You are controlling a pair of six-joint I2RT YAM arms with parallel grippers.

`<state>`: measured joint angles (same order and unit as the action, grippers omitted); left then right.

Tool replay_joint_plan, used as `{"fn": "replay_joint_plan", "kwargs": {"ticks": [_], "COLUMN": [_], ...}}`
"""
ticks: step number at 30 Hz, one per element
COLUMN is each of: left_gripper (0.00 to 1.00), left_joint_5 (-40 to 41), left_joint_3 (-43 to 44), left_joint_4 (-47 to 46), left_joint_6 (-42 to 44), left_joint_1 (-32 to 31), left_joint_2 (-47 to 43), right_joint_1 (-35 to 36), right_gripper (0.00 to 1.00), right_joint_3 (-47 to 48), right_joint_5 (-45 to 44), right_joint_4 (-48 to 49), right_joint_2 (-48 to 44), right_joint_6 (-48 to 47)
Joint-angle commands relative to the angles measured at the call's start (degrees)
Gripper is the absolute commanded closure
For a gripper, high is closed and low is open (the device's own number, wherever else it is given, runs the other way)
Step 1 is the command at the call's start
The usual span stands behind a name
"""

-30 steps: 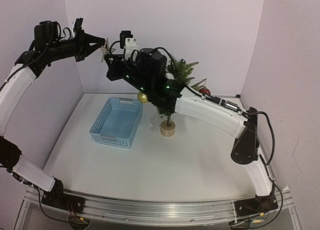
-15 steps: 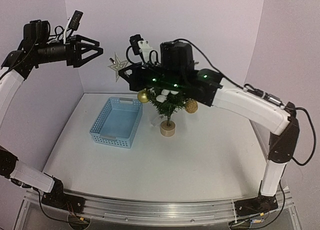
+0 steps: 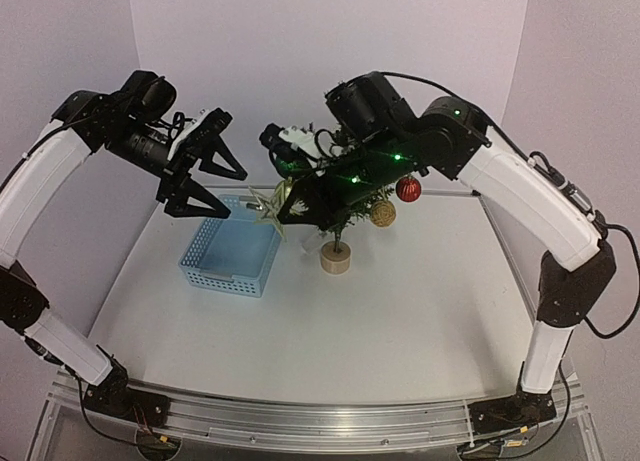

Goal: Decorate the small christmas tree

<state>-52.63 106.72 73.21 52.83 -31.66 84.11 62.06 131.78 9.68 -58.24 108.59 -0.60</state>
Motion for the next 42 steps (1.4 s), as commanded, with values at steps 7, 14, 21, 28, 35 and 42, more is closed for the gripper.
{"fn": "replay_joint_plan", "kwargs": {"ticks": [7,14,21,28,35,42], "left_gripper": [0.34,0.49,0.52,0.49,0.51,0.62], "left_joint_5": [1.71,3.2,5.06,8.95,6.15,6.02], "left_joint_3": [-4.25,-5.8,-5.14,0.16,-2.16,-0.69], "left_joint_4": [2.71,-5.23,-7.55,-6.73,-3.42,1.47], "left_joint_6": [-0.93,-7.7,-9.45,-6.51,-5.04,-2.78], "left_joint_1": [-6.43,-7.93,-8.95,-8.77,-9.17,-9.97], "left_joint_2": [0.07,0.0,0.25,1.52,1.61,2.87], "right_joint_1": [0.02,0.57,0.99,1.06,1.07,1.07], "right_gripper": [1.0,1.0,1.0,1.0,1.0,1.0], "right_joint_3": [2.61,2.72,2.6,0.18,-0.03,0.28], "right_joint_5": [3.15,5.37,6.28,6.76,6.89,6.61], "right_joint_4": [-8.25,-6.51,-6.16,-4.8,-3.24,-2.33], "right_joint_2": [2.24,2.34,2.13,-0.15,-0.74,-0.79], "right_joint_6": [-5.84,-6.68,-7.13,-7.31,-6.83,-6.92]}}
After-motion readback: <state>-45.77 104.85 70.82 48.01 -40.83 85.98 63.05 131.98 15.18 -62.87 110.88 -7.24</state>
